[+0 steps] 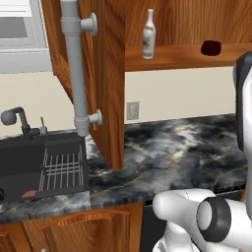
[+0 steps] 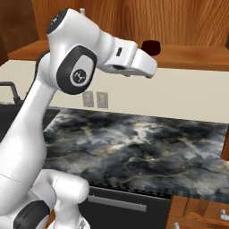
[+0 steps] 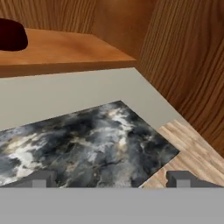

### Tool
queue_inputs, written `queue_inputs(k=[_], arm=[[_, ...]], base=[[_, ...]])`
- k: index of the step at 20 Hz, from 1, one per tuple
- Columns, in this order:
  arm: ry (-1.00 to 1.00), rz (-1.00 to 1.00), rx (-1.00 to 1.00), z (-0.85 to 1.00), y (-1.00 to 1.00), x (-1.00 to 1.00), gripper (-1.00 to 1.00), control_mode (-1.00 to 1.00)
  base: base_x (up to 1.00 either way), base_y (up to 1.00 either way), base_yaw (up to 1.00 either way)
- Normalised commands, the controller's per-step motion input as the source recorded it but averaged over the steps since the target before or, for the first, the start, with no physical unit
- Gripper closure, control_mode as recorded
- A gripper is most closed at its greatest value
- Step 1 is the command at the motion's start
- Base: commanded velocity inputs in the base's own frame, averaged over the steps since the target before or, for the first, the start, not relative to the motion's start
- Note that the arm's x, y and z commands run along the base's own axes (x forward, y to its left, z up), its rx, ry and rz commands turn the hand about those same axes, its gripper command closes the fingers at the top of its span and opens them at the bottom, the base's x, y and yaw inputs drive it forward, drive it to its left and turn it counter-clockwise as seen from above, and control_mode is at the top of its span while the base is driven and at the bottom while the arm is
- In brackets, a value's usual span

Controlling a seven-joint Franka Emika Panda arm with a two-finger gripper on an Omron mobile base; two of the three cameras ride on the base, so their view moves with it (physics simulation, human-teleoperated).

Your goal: Open the cabinet directly in front. Then move the liquor and the mug to the dining counter with the candle on it.

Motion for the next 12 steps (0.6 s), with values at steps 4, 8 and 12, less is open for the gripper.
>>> queue_inputs(k=[4,8,12], arm=[[0.06,-0.02,-0.01,0.00,0.07,0.11,-1.00,-1.00],[-0.04,0.00,0.00,0.00,0.00,-0.08,-1.00,-1.00],[-0.12,0.10,0.12,-0.03,0.30,-0.07,-1.00,-1.00]], base=[[0.00,0.00,0.00],[0.00,0.00,0.00],[0.00,0.00,0.00]])
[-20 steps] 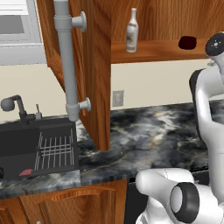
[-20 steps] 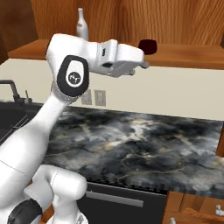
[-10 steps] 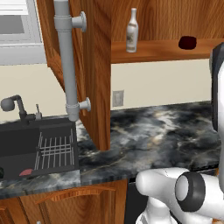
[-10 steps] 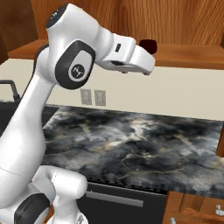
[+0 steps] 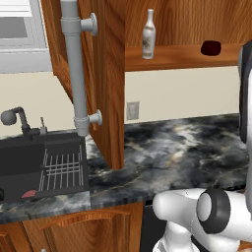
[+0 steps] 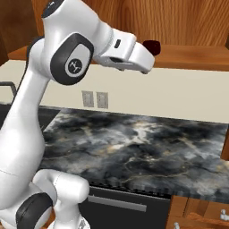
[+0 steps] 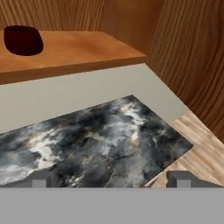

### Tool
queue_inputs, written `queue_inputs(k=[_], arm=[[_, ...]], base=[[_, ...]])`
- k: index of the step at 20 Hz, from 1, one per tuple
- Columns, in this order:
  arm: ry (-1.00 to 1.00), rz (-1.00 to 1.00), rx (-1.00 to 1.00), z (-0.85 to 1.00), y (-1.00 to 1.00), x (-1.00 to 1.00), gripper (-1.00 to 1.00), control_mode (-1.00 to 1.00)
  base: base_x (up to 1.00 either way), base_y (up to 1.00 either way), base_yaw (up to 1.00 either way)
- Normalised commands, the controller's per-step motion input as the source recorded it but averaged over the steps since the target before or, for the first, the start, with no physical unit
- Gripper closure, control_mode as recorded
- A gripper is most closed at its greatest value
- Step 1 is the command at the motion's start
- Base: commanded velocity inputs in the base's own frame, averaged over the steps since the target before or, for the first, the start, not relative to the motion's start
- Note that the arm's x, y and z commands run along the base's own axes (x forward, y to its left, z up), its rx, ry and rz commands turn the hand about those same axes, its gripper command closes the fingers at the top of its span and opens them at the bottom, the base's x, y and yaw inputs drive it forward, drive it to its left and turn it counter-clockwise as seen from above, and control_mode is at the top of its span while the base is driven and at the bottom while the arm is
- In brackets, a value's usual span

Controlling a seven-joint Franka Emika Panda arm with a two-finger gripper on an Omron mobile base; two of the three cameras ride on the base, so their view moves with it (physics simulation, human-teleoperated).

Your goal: Open the cabinet directly in front. Then move the liquor and the mug to the dining counter with the candle on it.

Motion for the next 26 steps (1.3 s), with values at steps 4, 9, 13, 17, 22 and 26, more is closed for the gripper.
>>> queue_inputs(k=[4,9,13,17,22,26], arm=[[-0.07,0.14,0.12,-0.05,0.77,0.00,-1.00,-1.00],[-0.04,0.16,0.04,0.00,0.99,0.02,-1.00,-1.00],[-0.01,0.14,0.00,0.00,0.98,0.00,-1.00,-1.00],[-0.02,0.14,0.00,0.00,0.99,0.00,-1.00,-1.00],[-0.13,0.17,0.00,0.00,0.92,0.00,-1.00,-1.00],[-0.33,0.06,-0.02,0.14,0.40,0.01,-1.00,-1.00]], base=[[0.00,0.00,0.00],[0.00,0.00,0.00],[0.00,0.00,0.00],[0.00,0.00,0.00],[0.00,0.00,0.00],[0.00,0.00,0.00]])
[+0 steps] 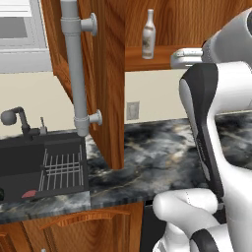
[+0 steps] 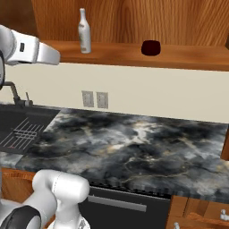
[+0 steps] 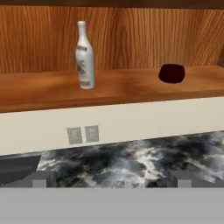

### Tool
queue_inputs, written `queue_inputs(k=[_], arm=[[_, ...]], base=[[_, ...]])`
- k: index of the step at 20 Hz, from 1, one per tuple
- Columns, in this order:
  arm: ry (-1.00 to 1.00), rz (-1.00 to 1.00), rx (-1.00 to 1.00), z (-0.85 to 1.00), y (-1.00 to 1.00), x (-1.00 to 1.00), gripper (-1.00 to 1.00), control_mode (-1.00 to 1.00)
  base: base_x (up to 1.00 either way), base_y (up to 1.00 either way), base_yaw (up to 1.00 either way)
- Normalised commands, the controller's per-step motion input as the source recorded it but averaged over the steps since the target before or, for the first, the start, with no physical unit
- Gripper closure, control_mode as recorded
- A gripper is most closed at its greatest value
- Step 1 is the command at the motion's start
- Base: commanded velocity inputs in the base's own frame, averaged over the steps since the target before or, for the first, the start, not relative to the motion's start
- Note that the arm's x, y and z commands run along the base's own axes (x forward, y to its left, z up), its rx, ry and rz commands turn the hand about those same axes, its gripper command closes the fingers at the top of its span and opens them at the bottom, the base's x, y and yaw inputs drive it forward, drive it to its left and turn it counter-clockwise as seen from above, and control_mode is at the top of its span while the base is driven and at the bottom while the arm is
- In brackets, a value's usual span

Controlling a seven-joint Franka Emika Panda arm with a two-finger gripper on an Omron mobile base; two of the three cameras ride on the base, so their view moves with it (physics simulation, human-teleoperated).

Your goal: Open the cabinet directly in front. Then move the liquor and the mug to the dining counter with the candle on it.

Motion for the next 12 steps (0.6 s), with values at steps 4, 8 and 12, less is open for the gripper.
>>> queue_inputs(k=[4,8,12], arm=[[-0.31,0.10,0.00,0.41,0.06,0.02,-1.00,-1.00],[-0.20,0.06,0.01,0.34,0.00,0.15,-1.00,-1.00],[-0.03,0.02,0.00,0.31,0.00,0.14,-1.00,-1.00]], base=[[0.00,0.00,0.00],[0.00,0.00,0.00],[0.00,0.00,0.00]])
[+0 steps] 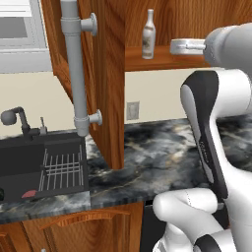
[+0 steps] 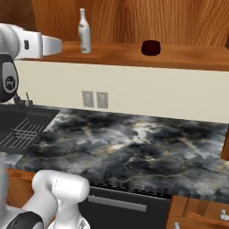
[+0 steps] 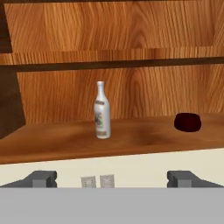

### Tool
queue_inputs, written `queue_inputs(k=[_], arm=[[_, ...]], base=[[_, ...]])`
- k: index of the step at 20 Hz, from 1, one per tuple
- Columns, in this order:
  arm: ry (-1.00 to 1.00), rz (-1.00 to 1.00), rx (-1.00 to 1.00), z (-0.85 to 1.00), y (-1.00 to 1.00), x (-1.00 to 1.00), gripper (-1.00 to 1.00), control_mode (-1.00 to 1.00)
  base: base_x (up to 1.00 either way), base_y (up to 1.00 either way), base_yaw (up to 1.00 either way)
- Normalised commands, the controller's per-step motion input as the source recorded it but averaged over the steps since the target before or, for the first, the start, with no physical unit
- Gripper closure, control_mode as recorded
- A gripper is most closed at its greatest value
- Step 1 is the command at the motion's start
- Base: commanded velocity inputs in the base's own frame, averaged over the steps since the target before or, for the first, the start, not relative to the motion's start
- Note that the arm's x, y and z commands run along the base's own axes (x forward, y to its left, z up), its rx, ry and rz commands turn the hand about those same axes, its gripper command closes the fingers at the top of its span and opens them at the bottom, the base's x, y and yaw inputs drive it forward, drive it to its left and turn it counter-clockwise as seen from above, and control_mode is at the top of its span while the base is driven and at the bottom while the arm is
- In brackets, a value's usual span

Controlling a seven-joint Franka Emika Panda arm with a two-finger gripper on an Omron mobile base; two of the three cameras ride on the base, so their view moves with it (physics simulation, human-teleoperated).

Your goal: Open the cabinet directly in front. Then move the liquor and the mug to the dining counter with the candle on it.

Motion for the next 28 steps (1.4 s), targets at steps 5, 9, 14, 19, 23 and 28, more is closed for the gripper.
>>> queue_inputs(k=[5,9,14,19,23,28], arm=[[0.11,0.01,0.00,0.02,0.00,0.38,-1.00,-1.00],[0.02,0.08,0.00,0.00,0.00,0.28,-1.00,-1.00],[-0.01,0.10,0.00,-0.01,0.00,0.12,-1.00,-1.00],[-0.06,0.05,0.00,-0.06,-0.01,0.05,-1.00,-1.00],[0.00,0.00,0.00,0.00,0.00,0.31,-1.00,-1.00],[0.02,0.00,0.00,0.00,0.00,0.60,-1.00,-1.00]], base=[[0.00,0.00,0.00],[0.00,0.00,0.00],[0.00,0.00,0.00],[0.00,0.00,0.00],[0.00,0.00,0.00],[0.00,0.00,0.00]])
